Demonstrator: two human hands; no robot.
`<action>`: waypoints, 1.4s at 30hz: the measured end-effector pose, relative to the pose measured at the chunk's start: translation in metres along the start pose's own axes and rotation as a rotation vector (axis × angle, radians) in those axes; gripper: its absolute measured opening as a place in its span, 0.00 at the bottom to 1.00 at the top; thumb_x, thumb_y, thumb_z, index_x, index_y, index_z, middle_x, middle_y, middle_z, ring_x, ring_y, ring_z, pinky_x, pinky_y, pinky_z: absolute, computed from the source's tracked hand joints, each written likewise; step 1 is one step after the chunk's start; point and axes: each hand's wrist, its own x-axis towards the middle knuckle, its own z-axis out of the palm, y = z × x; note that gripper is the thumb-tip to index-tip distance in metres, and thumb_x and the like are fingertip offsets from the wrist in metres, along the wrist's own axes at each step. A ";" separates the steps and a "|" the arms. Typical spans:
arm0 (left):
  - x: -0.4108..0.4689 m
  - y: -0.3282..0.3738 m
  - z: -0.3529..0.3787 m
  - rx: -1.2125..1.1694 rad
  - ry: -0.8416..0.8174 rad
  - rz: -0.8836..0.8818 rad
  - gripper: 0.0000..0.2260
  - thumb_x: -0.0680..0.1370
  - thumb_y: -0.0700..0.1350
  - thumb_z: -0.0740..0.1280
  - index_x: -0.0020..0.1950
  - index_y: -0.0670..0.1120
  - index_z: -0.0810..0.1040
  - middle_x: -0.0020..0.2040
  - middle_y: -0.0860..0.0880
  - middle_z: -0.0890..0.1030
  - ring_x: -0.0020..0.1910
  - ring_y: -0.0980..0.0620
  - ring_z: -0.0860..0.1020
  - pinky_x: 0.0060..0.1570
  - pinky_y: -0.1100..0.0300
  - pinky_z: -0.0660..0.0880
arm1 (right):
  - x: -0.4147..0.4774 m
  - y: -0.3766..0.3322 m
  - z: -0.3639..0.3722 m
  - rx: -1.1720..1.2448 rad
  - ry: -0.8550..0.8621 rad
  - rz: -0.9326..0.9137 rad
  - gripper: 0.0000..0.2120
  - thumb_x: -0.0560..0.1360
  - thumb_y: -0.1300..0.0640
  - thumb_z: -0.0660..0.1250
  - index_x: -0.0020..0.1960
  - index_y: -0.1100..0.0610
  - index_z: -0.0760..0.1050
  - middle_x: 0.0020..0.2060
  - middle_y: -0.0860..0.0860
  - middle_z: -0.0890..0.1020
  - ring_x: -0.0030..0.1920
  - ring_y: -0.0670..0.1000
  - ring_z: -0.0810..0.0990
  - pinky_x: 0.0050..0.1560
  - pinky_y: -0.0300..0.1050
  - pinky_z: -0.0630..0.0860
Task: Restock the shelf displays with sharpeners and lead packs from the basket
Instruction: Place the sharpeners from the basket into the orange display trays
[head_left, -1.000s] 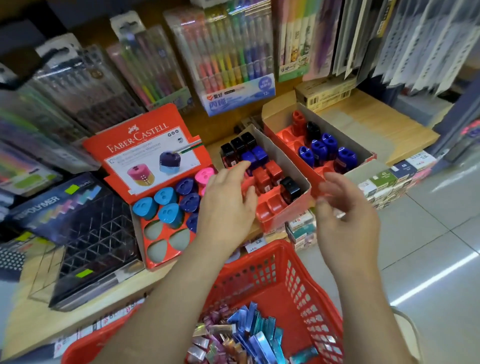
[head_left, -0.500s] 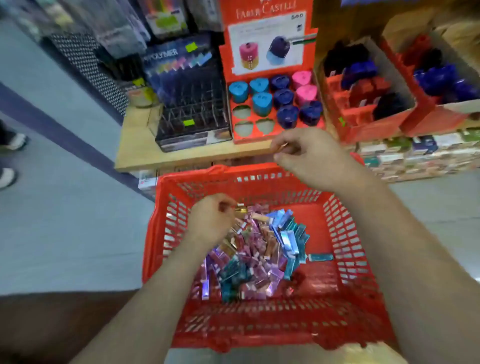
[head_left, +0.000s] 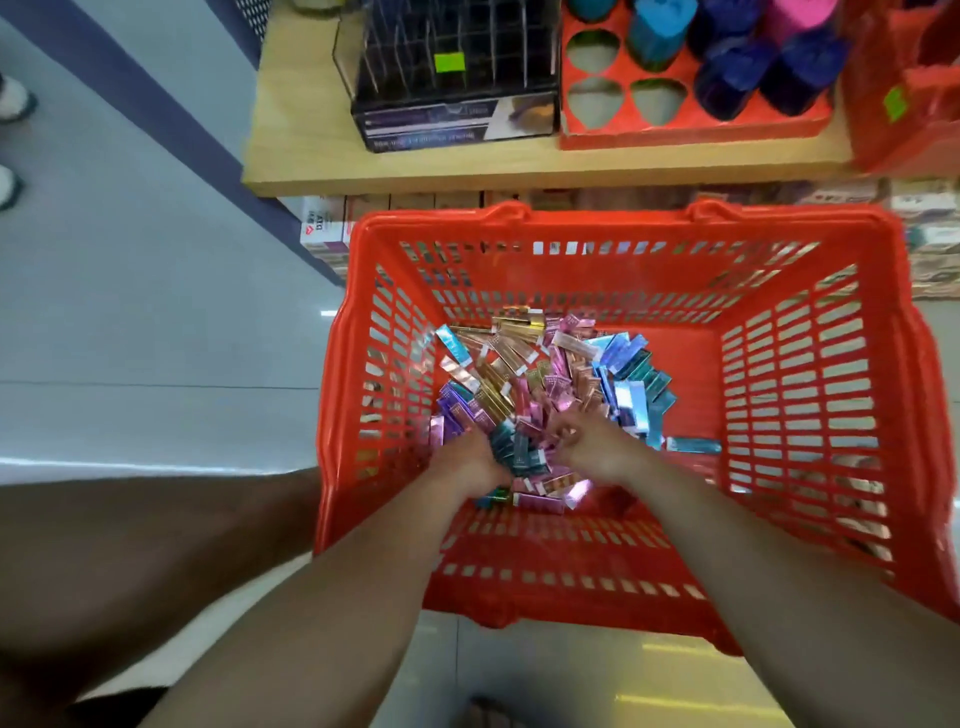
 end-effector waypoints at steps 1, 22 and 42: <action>0.002 0.001 0.006 0.065 -0.032 0.021 0.29 0.70 0.60 0.72 0.64 0.46 0.74 0.59 0.46 0.79 0.57 0.46 0.78 0.54 0.56 0.75 | 0.004 0.002 0.007 -0.007 0.003 0.014 0.14 0.75 0.63 0.66 0.60 0.55 0.73 0.52 0.54 0.75 0.47 0.55 0.77 0.46 0.48 0.76; -0.021 0.034 -0.012 -0.728 0.027 0.065 0.24 0.75 0.66 0.61 0.61 0.49 0.74 0.54 0.50 0.78 0.45 0.52 0.78 0.46 0.60 0.75 | -0.011 0.030 -0.020 0.819 0.017 0.425 0.10 0.74 0.49 0.67 0.53 0.52 0.77 0.42 0.55 0.82 0.36 0.55 0.80 0.36 0.42 0.74; -0.152 0.119 -0.123 -0.831 0.297 0.823 0.23 0.74 0.29 0.68 0.66 0.45 0.74 0.61 0.44 0.74 0.39 0.68 0.80 0.35 0.70 0.76 | -0.110 -0.063 -0.107 1.309 0.081 -0.410 0.12 0.68 0.57 0.70 0.51 0.53 0.82 0.40 0.54 0.83 0.33 0.51 0.81 0.24 0.35 0.70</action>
